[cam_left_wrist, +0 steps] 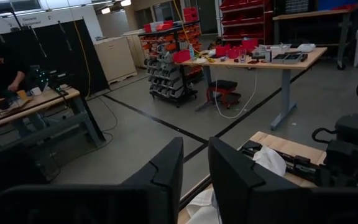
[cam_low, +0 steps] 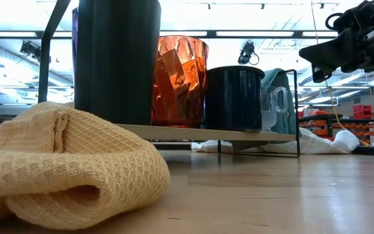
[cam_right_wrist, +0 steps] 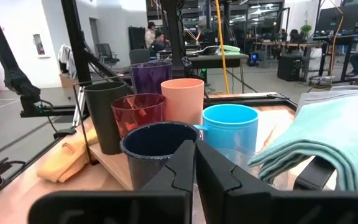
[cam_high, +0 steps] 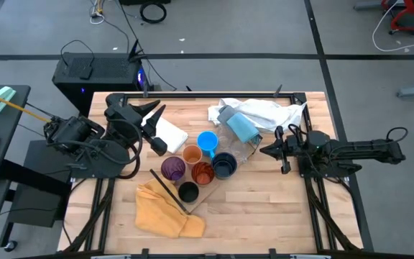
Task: Stack small to large cups/mugs on shelf
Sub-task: Return to Home Position
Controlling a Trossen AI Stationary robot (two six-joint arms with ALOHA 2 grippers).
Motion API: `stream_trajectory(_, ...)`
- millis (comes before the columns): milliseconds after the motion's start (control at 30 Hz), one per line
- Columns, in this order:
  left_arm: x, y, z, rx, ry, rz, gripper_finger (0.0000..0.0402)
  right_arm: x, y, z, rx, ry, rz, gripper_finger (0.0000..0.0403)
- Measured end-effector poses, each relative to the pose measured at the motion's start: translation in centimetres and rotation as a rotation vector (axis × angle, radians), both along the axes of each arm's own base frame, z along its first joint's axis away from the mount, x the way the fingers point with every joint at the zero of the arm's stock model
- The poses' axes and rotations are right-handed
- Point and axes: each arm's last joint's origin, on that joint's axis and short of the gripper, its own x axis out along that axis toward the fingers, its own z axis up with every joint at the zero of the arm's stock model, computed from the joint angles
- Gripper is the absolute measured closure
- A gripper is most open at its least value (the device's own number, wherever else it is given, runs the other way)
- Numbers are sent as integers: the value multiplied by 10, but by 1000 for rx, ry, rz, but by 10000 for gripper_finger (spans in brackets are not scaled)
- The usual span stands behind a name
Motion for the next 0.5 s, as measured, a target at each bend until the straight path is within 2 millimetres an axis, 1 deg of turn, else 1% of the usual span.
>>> stream_trajectory(500,0,-3,1,-4,-8,-13,313,-1,0,1,-2,-7,4,379)
